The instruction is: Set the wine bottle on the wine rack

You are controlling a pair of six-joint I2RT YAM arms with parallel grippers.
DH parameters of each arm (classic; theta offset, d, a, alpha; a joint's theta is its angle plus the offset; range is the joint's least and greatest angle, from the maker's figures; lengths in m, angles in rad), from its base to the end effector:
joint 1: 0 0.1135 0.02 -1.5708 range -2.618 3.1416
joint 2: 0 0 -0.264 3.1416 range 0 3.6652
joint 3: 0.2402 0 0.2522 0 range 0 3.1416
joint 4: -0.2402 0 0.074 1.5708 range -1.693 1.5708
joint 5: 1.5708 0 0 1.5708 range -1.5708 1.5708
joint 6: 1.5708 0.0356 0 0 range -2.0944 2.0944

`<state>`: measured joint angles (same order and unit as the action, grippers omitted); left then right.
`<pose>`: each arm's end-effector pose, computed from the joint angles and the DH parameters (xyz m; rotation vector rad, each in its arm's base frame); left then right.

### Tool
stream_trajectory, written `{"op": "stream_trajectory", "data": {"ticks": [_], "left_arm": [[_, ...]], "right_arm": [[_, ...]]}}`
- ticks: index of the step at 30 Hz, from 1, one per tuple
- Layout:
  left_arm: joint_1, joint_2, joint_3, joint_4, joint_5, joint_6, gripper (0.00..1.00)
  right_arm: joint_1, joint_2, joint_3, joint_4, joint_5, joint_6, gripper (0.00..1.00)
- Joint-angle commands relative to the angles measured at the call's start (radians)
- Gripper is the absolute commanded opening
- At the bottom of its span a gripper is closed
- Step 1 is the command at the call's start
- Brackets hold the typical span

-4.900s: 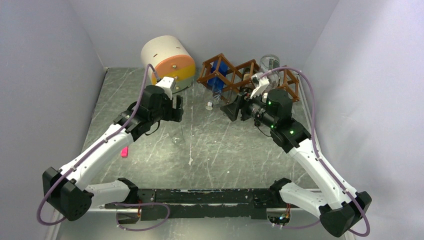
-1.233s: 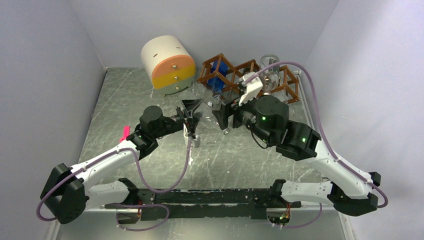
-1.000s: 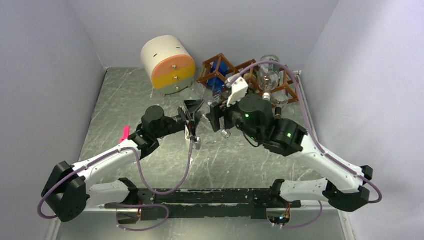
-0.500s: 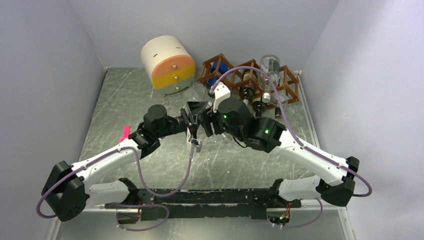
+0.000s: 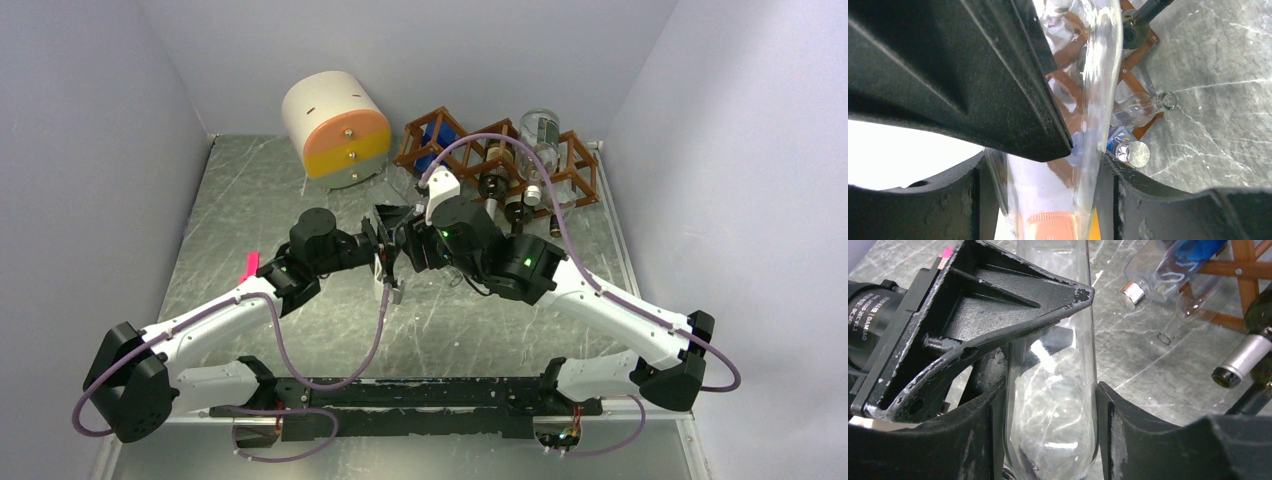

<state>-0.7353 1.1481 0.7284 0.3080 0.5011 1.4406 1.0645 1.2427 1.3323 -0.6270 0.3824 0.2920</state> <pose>0.1846 -0.1901 0.2975 1.6147 0.4259 0.1117 0.1404 0.2257 0.3903 -0.5720 2.0142 0.4283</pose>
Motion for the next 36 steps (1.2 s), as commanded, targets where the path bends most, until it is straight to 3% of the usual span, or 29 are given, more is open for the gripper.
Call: {"op": "stream_trajectory", "data": {"ticks": [1,4,7,8,9,14,21,24,28,34,36], "left_arm": [[-0.009,-0.031,0.064,0.120,0.007,-0.066,0.16],[-0.009,-0.034,0.055,0.145,-0.002,-0.111,0.30],[-0.008,-0.036,0.047,0.145,-0.007,-0.156,0.53],[-0.009,-0.036,0.043,0.149,-0.011,-0.172,0.65],[-0.009,-0.035,0.040,0.142,-0.015,-0.183,0.99],[-0.009,-0.047,0.037,0.060,-0.005,-0.232,0.96],[-0.008,-0.120,-0.042,0.142,-0.015,-0.388,0.96],[-0.008,-0.133,-0.042,0.195,-0.141,-0.660,0.96],[-0.007,-0.136,-0.011,0.216,-0.521,-1.115,0.96],[-0.008,-0.137,0.078,-0.062,-0.879,-1.546,0.96],[-0.006,-0.136,0.089,-0.142,-0.922,-1.643,0.96]], "right_arm": [[0.001,-0.005,-0.010,0.014,0.016,0.017,0.33],[0.000,-0.022,-0.011,0.028,0.040,0.014,0.14],[-0.001,-0.045,-0.012,0.045,0.073,0.008,0.06],[-0.001,-0.051,-0.009,0.050,0.088,0.006,0.04],[-0.001,-0.059,-0.006,0.053,0.104,0.007,0.02],[-0.003,-0.089,0.006,0.067,0.188,0.016,0.00],[-0.007,-0.132,0.008,0.096,0.337,0.024,0.00],[-0.015,-0.142,0.009,0.131,0.406,0.018,0.00],[-0.072,-0.127,0.001,0.208,0.470,-0.021,0.00],[-0.372,-0.043,0.018,0.325,0.205,0.000,0.00],[-0.436,0.015,0.042,0.348,0.144,0.025,0.00]]}}
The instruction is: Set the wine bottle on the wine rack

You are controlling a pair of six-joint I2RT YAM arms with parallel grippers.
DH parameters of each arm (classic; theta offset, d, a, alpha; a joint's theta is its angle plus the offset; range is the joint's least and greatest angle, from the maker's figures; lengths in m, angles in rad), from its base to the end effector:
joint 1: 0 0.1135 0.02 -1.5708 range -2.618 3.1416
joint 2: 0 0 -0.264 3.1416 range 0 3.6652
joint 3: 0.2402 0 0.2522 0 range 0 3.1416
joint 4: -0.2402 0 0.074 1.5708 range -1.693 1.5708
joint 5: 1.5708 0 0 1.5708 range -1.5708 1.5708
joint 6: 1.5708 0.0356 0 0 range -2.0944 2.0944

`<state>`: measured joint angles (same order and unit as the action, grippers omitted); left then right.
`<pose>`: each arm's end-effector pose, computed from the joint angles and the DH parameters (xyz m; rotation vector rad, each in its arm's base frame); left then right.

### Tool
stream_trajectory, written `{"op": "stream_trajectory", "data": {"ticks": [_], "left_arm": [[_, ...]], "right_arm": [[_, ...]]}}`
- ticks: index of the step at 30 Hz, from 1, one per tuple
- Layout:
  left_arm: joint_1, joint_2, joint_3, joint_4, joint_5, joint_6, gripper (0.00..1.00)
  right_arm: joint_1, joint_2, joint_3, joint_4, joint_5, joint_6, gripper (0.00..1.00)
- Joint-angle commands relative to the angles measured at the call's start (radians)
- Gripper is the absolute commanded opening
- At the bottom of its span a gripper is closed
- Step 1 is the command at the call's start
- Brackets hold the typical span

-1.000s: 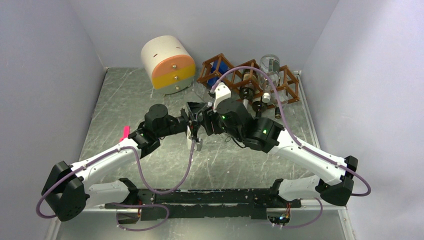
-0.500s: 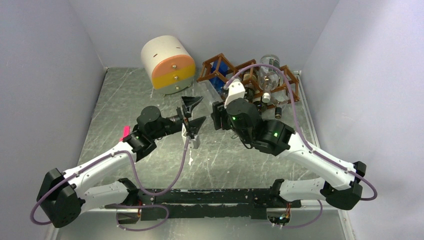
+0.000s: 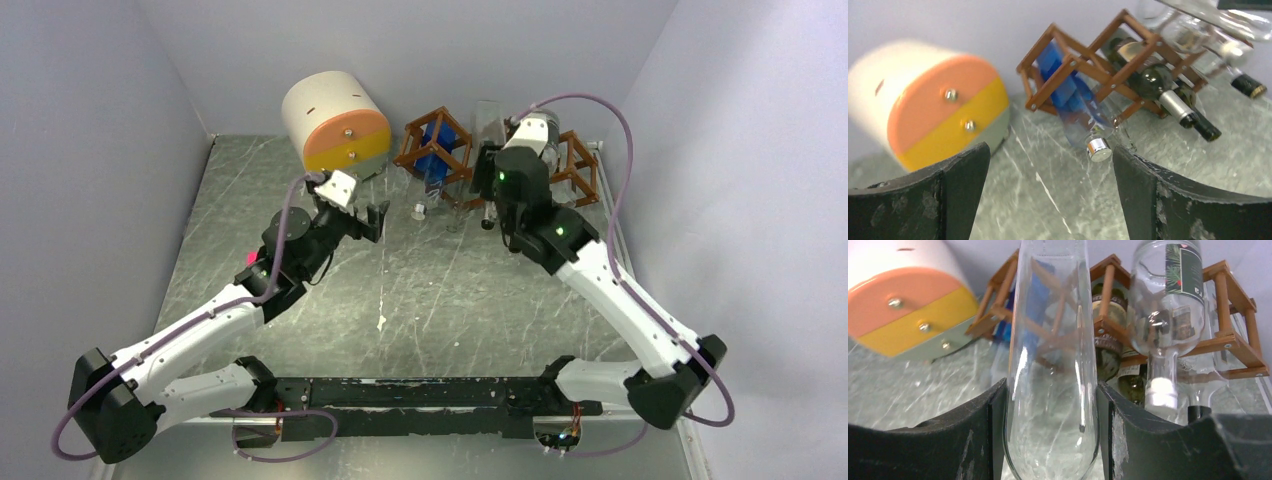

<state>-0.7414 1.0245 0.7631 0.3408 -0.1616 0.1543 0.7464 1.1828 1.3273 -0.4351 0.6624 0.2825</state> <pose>0.1837 -0.1604 0.3424 0.5299 1.4059 -0.3529 0.1996 0.1548 0.4233 0.0337 1.7999 0.1170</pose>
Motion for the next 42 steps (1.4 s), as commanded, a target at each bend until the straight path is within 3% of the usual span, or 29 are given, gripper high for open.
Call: {"op": "stream_trajectory", "data": {"ticks": [1,8,16,24,31,36,37,38,42], "left_arm": [[0.001,-0.010,0.064,-0.216,-0.244,-0.379,0.96],[0.001,0.034,0.150,-0.465,-0.194,-0.557,0.96],[0.002,-0.045,0.119,-0.528,-0.124,-0.734,0.96],[0.002,-0.137,0.069,-0.517,-0.046,-0.645,0.96],[0.001,-0.136,0.068,-0.502,-0.038,-0.617,0.96],[0.002,-0.160,0.046,-0.464,-0.021,-0.605,0.96],[0.002,-0.167,0.042,-0.459,-0.022,-0.603,0.96],[0.002,-0.173,0.039,-0.454,-0.024,-0.602,0.96],[0.001,-0.191,0.033,-0.454,-0.061,-0.613,0.96]], "right_arm": [[-0.152,0.106,0.064,0.165,-0.166,0.049,0.00],[-0.231,0.301,0.154,0.236,-0.204,0.143,0.00],[-0.285,0.492,0.222,0.298,-0.183,0.216,0.00],[-0.289,0.559,0.205,0.316,-0.215,0.253,0.02],[-0.289,0.555,0.163,0.305,-0.247,0.293,0.47],[-0.287,0.535,0.152,0.287,-0.250,0.292,0.63],[-0.284,0.533,0.154,0.281,-0.244,0.283,0.73],[-0.281,0.533,0.157,0.271,-0.235,0.280,0.77],[-0.273,0.522,0.158,0.251,-0.207,0.263,0.82]]}}
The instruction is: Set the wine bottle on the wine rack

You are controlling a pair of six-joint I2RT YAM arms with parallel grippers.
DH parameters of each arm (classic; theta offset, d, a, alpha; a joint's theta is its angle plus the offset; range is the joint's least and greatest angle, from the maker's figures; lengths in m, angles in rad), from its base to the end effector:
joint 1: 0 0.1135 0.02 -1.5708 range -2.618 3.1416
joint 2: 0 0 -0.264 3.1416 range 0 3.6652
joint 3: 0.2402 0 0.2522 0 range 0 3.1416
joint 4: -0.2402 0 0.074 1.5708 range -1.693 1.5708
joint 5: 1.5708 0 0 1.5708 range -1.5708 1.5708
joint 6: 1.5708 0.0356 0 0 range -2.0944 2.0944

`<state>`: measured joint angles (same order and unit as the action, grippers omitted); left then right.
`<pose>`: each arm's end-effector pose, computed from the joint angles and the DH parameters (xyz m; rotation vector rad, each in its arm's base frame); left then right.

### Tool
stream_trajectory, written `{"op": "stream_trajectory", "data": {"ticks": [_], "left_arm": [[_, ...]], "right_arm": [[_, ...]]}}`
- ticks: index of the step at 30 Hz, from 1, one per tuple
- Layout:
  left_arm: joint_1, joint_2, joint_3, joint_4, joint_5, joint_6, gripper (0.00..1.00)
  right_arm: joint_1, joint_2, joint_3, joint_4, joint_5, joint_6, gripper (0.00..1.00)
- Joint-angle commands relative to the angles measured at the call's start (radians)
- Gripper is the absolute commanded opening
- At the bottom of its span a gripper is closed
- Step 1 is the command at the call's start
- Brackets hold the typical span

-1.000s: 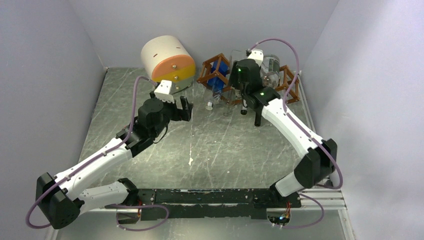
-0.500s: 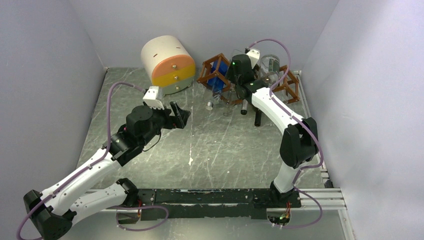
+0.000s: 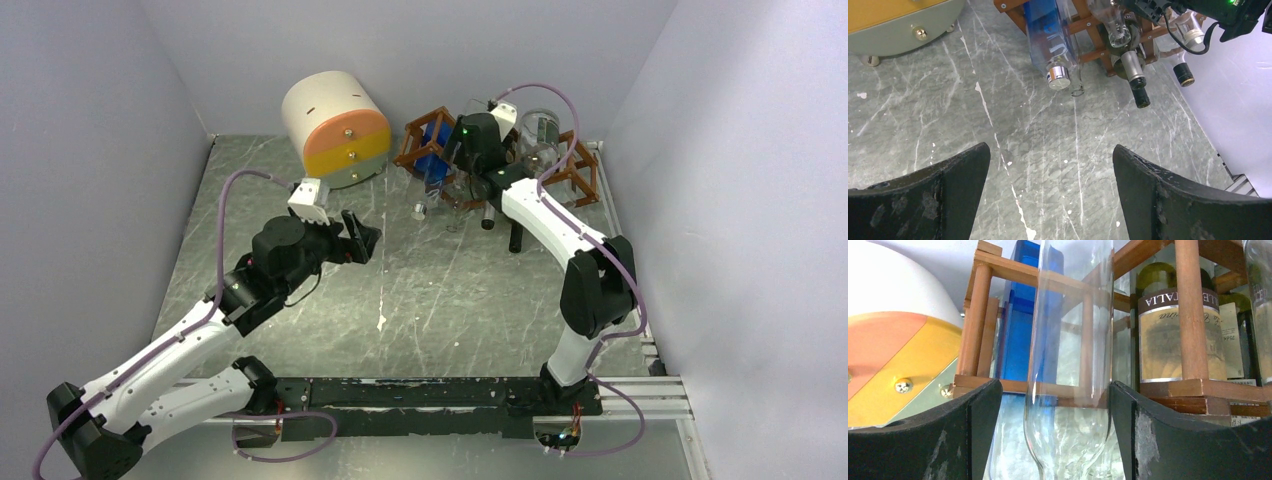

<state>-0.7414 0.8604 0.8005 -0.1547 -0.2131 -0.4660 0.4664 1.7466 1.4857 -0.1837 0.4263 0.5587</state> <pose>0.1542 -0.1310 0.3357 0.0948 1.8291 -0.6738 0.3767 0.1732 0.3224 0.3584 1.9481 0.2374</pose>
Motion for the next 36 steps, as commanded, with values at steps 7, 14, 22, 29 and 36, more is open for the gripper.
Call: {"op": "stream_trajectory", "data": {"ticks": [7,14,22,29,36], "left_arm": [[0.002,-0.029,0.011,0.016,-0.015,0.001,0.96],[0.001,-0.037,0.037,-0.022,-0.046,-0.053,0.96],[0.002,-0.125,0.037,-0.073,0.025,-0.081,0.96],[0.001,-0.126,0.110,-0.207,-0.057,0.002,0.96],[0.002,-0.116,0.252,-0.365,-0.190,0.079,0.96]], "right_arm": [[0.009,-0.071,0.023,-0.033,0.062,-0.067,0.86],[0.009,-0.166,-0.010,-0.046,0.054,-0.126,0.88],[0.015,-0.414,-0.145,-0.171,-0.060,-0.131,0.88],[0.017,-0.698,-0.313,-0.366,-0.036,-0.111,0.88],[0.015,-0.958,-0.370,-0.508,0.102,-0.078,0.90]]}}
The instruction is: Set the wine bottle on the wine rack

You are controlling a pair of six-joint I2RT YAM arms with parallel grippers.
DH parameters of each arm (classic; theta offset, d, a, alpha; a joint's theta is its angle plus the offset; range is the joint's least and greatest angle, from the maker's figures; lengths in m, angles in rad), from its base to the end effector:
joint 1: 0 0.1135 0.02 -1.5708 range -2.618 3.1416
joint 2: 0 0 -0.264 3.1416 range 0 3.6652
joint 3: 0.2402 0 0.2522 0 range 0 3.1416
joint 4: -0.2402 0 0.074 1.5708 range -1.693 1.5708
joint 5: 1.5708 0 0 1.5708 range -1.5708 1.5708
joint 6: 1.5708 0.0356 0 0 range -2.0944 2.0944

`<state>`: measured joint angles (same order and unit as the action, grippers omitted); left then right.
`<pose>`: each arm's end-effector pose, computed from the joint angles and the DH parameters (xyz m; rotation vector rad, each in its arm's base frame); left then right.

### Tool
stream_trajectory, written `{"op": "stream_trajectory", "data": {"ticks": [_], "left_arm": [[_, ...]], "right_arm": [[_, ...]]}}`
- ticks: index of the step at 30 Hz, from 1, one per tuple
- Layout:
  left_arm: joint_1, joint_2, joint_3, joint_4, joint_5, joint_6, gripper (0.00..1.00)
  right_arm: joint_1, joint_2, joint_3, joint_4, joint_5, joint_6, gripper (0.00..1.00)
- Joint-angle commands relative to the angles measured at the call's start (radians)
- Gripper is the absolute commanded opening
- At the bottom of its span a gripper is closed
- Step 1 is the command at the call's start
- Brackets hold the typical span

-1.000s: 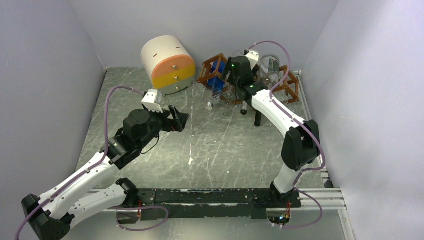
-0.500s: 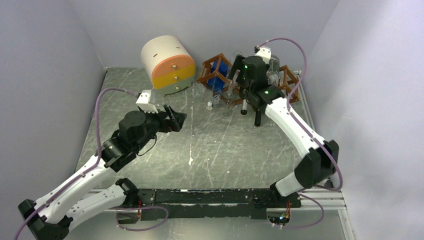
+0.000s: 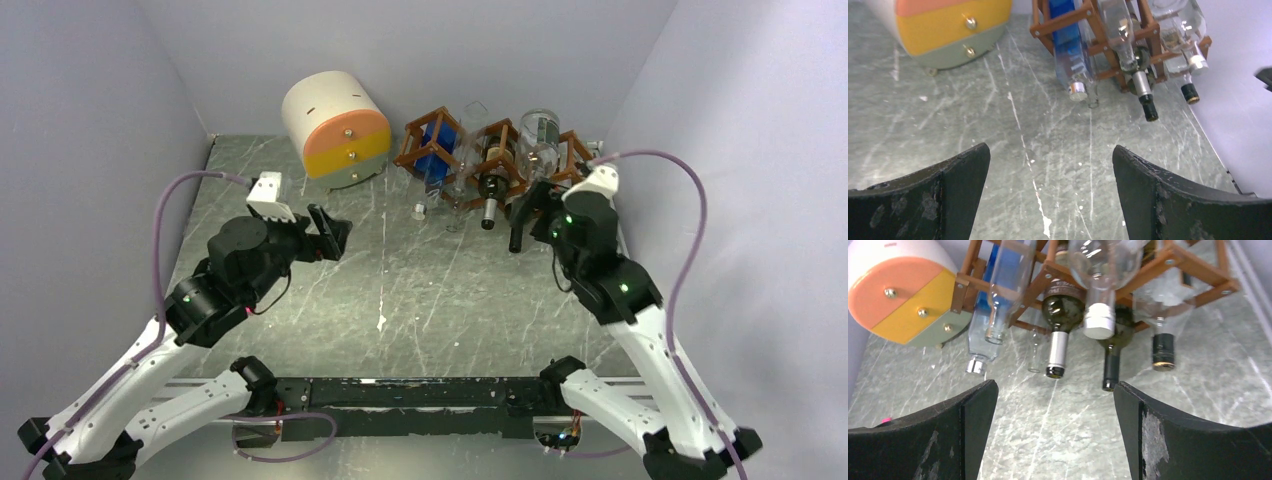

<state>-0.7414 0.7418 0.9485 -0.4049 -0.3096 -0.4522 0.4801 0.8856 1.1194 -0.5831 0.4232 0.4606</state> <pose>0.1243 -0.0991 0.3796 0.0314 1.7972 -0.5907 0.1641 0.0689 0.3966 0.2635 1.8766 0.2357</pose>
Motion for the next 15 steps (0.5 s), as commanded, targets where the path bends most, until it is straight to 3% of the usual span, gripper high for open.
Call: {"op": "stream_trajectory", "data": {"ticks": [1,7,15], "left_arm": [[0.001,0.001,0.128,-0.138,-0.107,0.073,0.96],[0.001,-0.049,0.256,-0.209,-0.114,0.208,0.96],[0.002,-0.143,0.335,-0.196,-0.082,0.270,0.96]], "right_arm": [[0.002,-0.123,-0.001,-0.125,0.121,0.015,0.90],[0.002,-0.221,0.070,-0.201,0.196,-0.013,0.90],[0.002,-0.290,0.174,-0.226,0.222,-0.065,0.91]]}}
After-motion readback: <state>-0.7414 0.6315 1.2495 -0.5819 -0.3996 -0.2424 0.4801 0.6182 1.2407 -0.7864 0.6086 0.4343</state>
